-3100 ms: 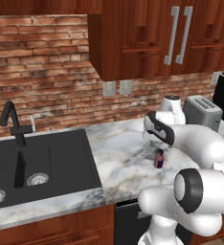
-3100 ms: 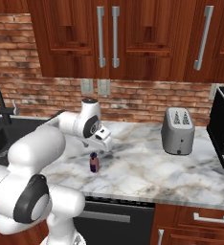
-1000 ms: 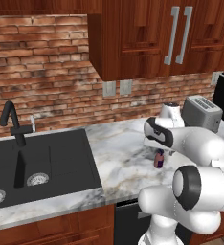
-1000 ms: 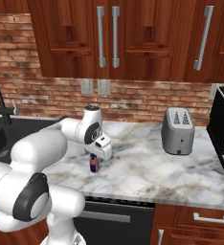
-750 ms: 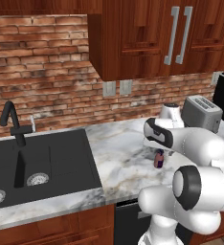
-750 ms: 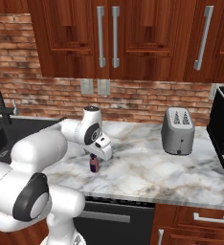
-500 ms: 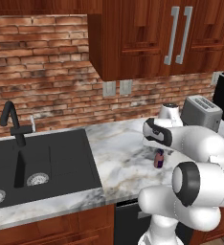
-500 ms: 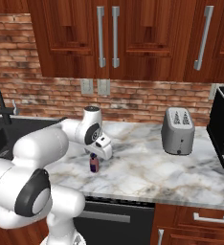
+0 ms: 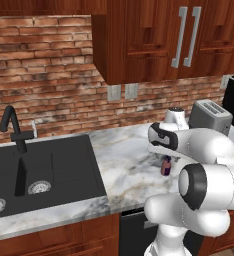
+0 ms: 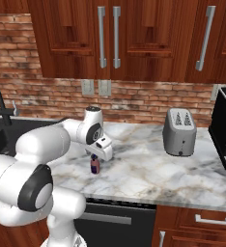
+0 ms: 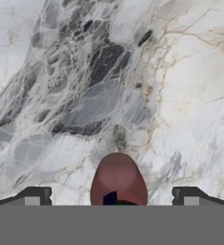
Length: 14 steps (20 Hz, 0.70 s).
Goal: There is a wine glass and glass cup on the dining counter. Place the wine bottle next to the wine glass and the juice bottle next to the glass cup.
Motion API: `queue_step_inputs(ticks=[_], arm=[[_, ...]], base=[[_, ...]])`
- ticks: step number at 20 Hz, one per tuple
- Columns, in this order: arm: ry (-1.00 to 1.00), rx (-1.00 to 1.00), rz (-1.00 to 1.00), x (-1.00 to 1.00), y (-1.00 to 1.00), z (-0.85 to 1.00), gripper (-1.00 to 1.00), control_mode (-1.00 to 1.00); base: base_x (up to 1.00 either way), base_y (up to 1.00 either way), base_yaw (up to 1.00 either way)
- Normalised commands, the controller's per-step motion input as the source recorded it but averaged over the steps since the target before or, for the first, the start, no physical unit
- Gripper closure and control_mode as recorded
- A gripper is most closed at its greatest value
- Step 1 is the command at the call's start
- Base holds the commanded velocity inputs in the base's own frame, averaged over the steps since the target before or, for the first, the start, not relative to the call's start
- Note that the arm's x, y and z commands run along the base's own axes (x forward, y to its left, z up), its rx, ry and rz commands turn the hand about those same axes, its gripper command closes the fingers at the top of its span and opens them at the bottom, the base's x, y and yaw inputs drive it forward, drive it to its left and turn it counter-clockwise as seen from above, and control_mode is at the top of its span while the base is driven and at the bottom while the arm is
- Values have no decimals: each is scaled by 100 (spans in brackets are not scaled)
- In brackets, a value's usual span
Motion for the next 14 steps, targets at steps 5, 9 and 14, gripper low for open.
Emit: queue_step_inputs(ticks=[5, 9, 14], arm=[[0, -2, -6, -12, 2, -2, -100, -100], [0, -2, -6, -13, 1, -2, -100, -100], [0, -3, -6, -8, 0, -5, -100, -100]], base=[[0, 0, 0], [0, 0, 0], [0, 0, 0]])
